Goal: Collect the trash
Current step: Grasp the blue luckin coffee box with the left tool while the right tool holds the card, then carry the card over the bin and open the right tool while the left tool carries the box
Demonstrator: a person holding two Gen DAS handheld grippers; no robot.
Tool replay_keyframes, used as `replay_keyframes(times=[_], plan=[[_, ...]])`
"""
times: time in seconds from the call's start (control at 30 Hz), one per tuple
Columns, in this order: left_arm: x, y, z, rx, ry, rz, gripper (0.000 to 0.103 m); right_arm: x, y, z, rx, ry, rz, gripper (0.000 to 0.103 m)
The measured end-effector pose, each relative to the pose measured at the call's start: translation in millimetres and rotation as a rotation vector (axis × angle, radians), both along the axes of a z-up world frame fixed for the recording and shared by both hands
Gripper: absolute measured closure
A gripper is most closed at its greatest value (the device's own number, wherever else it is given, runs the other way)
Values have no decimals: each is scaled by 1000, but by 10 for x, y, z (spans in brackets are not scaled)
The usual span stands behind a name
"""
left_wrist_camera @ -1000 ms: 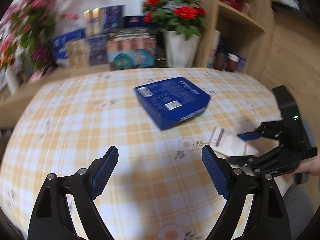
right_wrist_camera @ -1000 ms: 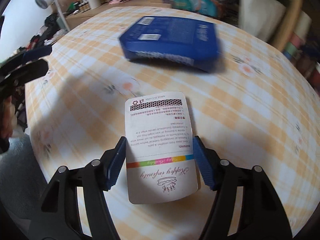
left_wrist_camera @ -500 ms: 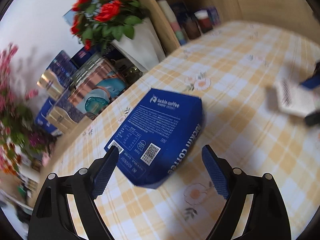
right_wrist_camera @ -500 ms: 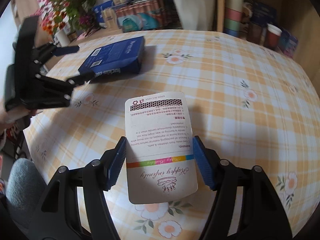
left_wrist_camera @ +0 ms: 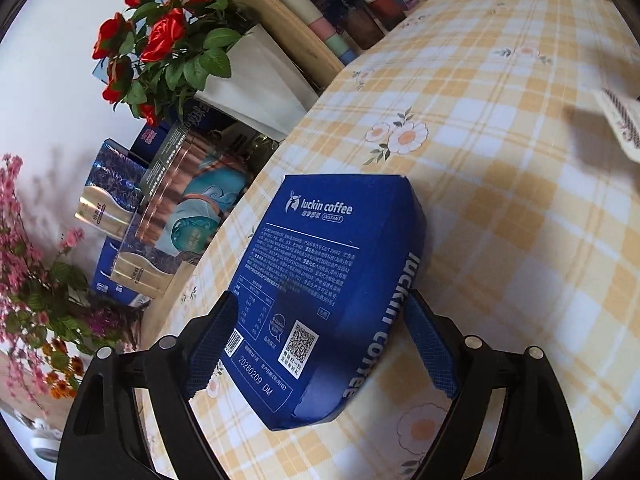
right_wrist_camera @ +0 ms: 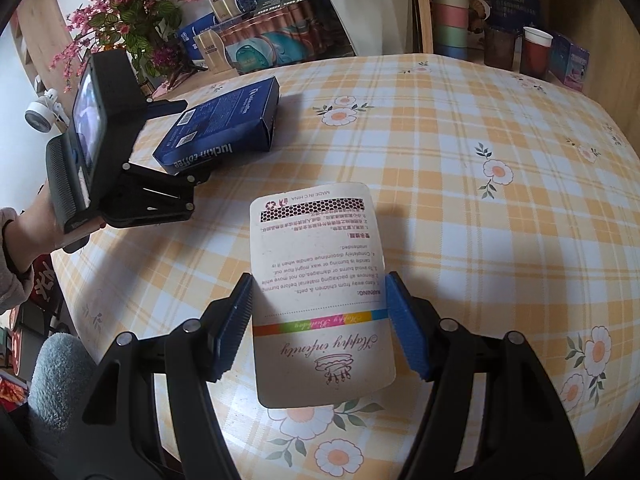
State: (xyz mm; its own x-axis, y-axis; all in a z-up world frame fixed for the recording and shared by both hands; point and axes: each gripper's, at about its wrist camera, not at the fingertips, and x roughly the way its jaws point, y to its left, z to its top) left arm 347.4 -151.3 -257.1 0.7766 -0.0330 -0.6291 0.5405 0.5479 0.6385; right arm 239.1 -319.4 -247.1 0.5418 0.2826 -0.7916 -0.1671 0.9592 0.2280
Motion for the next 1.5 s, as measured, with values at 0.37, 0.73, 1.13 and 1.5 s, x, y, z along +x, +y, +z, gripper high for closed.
replay_keyframes(times=[0.37,0.73,1.13,1.5], plan=[[38,83,-42,14,15,12,62,-10,23,-61,7,22,-1,37],[251,1007,1112,-579,218,174,89,-57,97,86,33,-7,13,37],[245,1173,1027,-677,329,224,87,-91,159,107,53,3,8,37],[-216,1298,1189,-791,369,238,88,-330,170,337,80,-50,3,37]])
